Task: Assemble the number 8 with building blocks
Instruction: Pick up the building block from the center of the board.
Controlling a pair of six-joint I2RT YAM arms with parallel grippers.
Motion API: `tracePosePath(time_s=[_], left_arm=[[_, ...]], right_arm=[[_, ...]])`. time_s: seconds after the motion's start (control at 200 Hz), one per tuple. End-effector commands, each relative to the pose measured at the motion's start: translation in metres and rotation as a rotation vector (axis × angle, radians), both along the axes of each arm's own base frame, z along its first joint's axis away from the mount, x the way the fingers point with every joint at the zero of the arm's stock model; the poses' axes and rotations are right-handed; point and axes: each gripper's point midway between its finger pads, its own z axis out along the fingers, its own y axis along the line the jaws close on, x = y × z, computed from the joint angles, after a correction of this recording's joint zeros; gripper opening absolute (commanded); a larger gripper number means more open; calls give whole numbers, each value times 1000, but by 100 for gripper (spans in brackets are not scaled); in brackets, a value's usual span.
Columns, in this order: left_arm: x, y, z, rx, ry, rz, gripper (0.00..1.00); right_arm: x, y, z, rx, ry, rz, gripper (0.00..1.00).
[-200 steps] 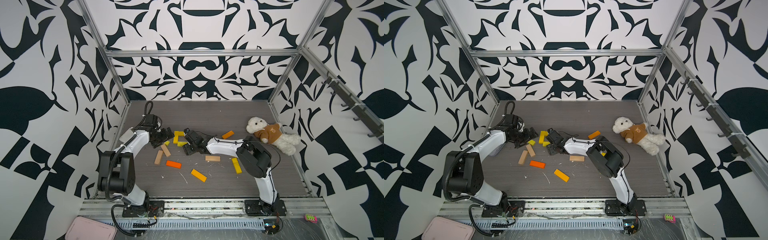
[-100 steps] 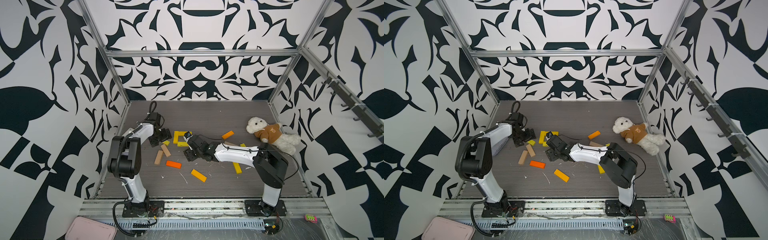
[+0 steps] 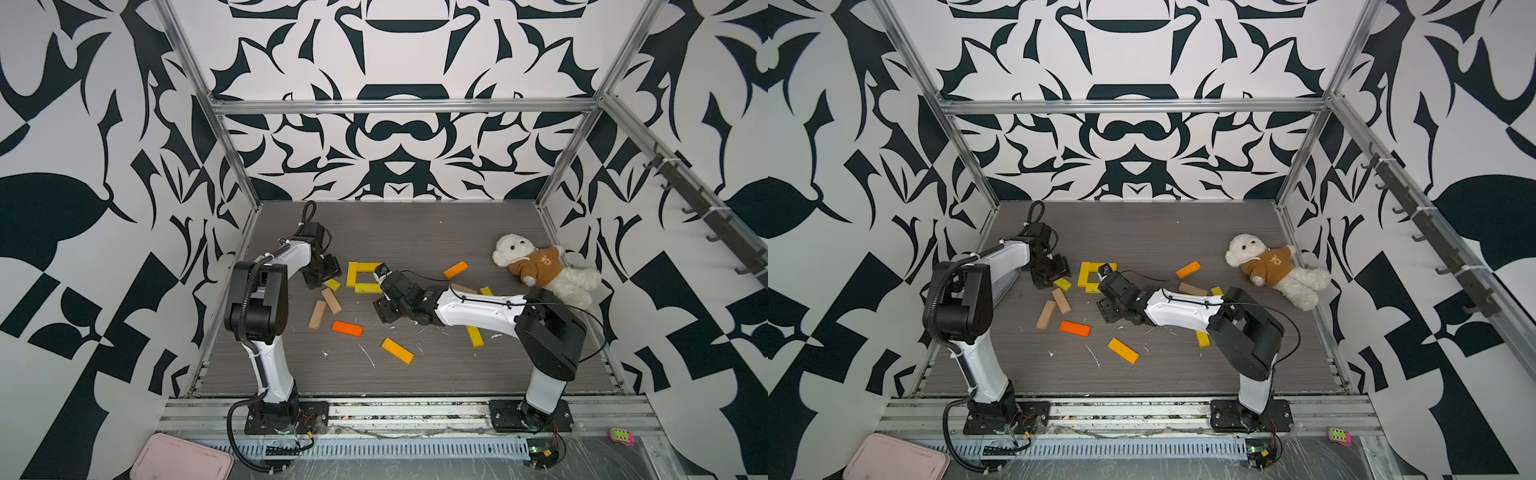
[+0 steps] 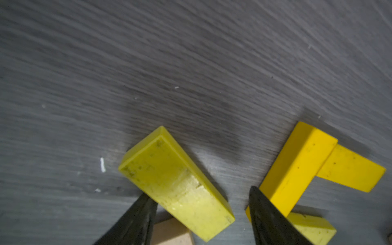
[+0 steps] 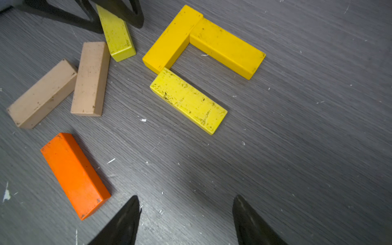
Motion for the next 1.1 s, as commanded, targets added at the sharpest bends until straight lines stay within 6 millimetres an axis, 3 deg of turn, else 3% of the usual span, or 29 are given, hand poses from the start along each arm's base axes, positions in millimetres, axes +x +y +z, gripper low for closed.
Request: tracePosePath(time_s=[0.0,0.085,0.345,0.565,0.68,0.855,1.095], left_arm=[[5,1,-4,18,17,-9,65],[9,2,-8,33,28,-22,64],[10,-3,-20,90,54,-82,47],[14,2,-18,162,46,-121,32],[14,4,-8,212,24,-157,30],[19,-4,25,249,-105,-210,27],[7,-18,57,199,-226,-239,26]], right_arm=[[3,1,17,38,-40,-15,72],[3,0,16,35,-37,-16,72],[7,-9,17,14,-68,-55,71],[7,-12,19,16,-74,-61,70],[6,-14,20,15,-76,-64,69],[5,-14,19,21,-75,-63,68],[4,-14,19,25,-74,-62,68]])
